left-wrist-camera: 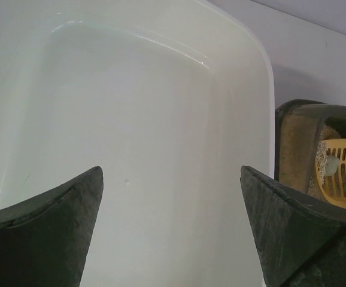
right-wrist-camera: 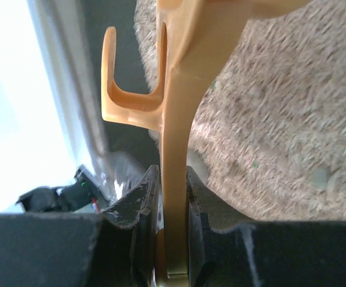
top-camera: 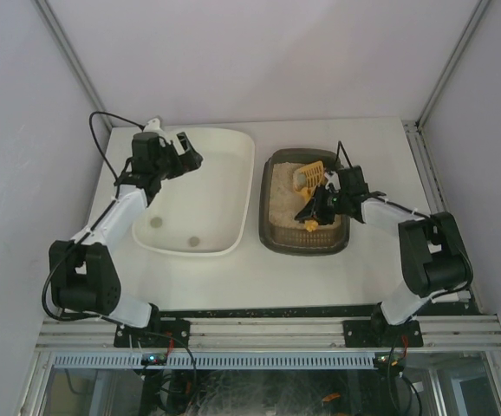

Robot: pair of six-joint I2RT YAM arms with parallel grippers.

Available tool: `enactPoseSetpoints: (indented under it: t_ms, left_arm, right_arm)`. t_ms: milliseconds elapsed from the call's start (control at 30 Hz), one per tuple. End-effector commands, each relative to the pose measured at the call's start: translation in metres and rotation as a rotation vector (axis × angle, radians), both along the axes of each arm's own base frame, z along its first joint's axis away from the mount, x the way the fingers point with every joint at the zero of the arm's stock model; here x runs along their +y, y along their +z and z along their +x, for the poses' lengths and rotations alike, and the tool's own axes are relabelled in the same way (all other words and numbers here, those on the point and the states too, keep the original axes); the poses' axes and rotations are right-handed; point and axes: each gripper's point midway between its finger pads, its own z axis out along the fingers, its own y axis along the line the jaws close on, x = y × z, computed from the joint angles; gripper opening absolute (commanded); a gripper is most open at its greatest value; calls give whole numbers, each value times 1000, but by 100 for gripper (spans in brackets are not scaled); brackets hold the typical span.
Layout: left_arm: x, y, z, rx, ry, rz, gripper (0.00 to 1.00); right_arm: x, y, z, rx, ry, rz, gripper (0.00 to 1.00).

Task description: Clean the litter box

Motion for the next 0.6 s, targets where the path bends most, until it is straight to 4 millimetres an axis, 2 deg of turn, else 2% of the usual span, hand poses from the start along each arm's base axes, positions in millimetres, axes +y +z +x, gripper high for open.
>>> enactPoseSetpoints:
  t_ms: [0, 200, 267, 367, 500, 567]
  left_arm:
    - [7, 35, -20, -103, -16, 29, 100]
    - [13, 59, -44, -168, -43, 94, 100]
    - [15, 58, -50, -134, -59, 121, 100]
    - [20, 58, -56, -136, -61, 159, 100]
    - [27, 63, -62, -148, -42, 197, 100]
    - [27, 67, -66, -150, -67, 218, 100]
  right_arm:
    - [9, 42, -16, -95, 38, 190, 0]
    - [13, 69, -46, -146, 66, 433, 0]
    - [13, 74, -49, -169, 50, 458, 0]
    - [25, 76, -62, -166, 120, 470, 0]
    - [-3, 71, -54, -176, 13, 491, 0]
    - [2, 71, -61, -164, 50, 503, 0]
